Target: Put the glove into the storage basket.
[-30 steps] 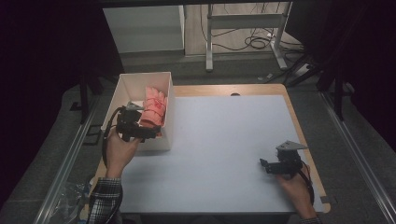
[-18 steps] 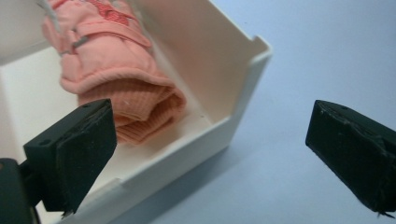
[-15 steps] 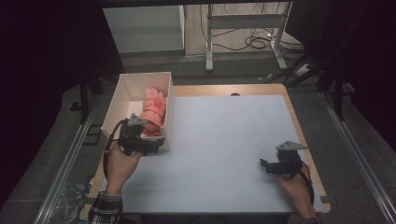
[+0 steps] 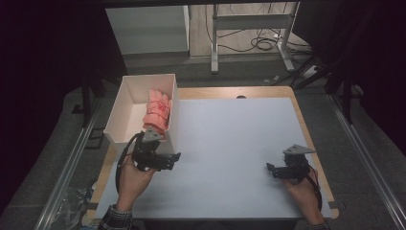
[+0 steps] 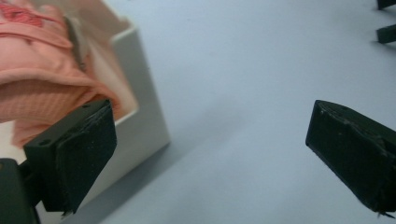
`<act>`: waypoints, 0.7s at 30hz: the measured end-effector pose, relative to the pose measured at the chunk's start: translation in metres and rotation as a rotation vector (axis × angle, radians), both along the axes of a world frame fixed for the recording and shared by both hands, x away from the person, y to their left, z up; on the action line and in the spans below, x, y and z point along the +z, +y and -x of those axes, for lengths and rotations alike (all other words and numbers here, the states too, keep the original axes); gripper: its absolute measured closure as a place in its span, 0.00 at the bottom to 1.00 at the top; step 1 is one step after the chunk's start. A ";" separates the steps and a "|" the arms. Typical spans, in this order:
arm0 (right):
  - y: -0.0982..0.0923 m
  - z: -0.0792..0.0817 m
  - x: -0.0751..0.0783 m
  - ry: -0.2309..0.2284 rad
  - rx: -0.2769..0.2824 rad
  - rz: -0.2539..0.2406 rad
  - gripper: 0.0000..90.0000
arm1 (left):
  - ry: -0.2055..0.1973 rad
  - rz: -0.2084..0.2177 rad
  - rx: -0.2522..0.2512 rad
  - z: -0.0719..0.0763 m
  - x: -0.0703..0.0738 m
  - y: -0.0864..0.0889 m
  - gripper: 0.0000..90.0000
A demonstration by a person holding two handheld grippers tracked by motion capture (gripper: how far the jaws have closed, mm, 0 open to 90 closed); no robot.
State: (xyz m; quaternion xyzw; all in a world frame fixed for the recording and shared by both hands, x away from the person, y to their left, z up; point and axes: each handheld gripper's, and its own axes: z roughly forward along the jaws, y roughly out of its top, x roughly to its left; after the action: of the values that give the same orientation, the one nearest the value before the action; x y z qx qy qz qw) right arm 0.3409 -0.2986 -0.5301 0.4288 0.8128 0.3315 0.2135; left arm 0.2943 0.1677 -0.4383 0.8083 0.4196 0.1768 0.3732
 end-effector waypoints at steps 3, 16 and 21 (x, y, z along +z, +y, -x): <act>0.000 0.000 0.000 -0.001 0.000 0.000 0.14 | -0.002 0.008 -0.028 0.005 -0.005 -0.010 0.02; 0.000 0.000 0.000 -0.001 0.000 0.000 0.14 | 0.010 0.004 -0.103 0.010 -0.037 -0.035 0.02; 0.000 0.000 0.000 -0.001 0.000 0.000 0.14 | 0.024 0.007 -0.126 0.009 -0.054 -0.041 0.02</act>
State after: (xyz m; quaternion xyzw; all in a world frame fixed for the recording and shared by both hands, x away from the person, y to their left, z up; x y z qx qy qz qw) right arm 0.3409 -0.2985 -0.5301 0.4288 0.8126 0.3317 0.2138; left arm 0.2856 0.1264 -0.4924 0.8340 0.3729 0.1418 0.3812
